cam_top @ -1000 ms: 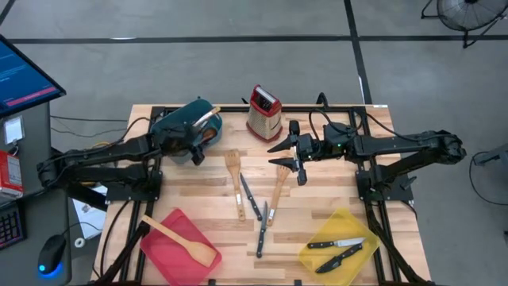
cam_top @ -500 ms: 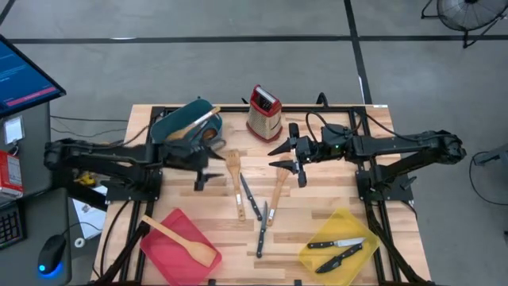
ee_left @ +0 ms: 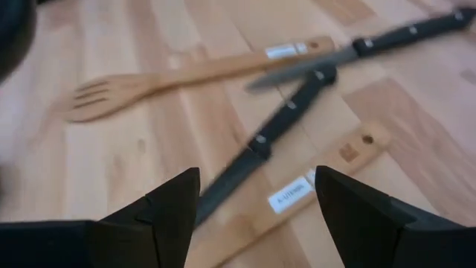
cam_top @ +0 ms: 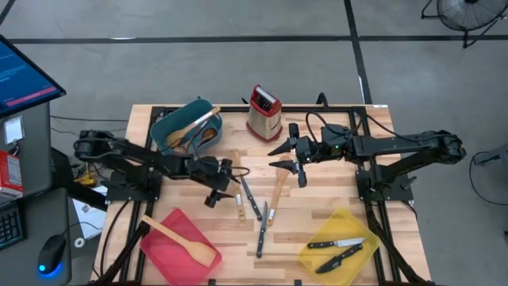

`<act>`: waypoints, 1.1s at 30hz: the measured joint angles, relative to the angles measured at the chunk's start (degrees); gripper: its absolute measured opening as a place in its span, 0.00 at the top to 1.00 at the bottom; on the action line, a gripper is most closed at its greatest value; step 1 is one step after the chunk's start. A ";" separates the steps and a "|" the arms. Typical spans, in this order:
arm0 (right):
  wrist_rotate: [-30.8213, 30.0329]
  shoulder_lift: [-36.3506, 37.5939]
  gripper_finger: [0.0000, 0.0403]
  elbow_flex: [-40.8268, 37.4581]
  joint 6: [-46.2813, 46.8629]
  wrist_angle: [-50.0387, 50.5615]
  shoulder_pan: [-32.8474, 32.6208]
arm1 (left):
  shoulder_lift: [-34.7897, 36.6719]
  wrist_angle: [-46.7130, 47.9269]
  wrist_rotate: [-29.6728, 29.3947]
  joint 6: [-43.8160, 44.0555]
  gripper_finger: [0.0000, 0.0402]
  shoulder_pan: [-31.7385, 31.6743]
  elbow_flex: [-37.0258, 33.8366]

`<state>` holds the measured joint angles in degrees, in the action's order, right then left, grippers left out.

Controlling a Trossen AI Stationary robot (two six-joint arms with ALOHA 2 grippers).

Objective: Pick & Place Kitchen Items
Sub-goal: Put the brown wooden spatula into the pink bin

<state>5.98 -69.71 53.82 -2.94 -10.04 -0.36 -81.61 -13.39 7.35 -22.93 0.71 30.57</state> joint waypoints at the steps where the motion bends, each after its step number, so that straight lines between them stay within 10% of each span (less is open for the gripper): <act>1: 0.00 0.00 0.63 0.00 0.00 0.00 0.00 | -1.01 -0.10 0.31 -1.13 0.38 0.00 0.46; 11: 0.00 0.00 0.63 0.00 0.00 1.26 -0.02 | -7.58 -0.23 9.83 -6.87 0.38 0.00 4.35; 33: 0.01 0.00 0.63 0.00 0.00 3.02 0.00 | -14.14 -1.01 10.37 -14.54 0.38 -0.02 4.48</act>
<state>5.99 -69.71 53.82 -2.94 -7.03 -0.36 -95.74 -14.40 17.72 -37.47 0.69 35.05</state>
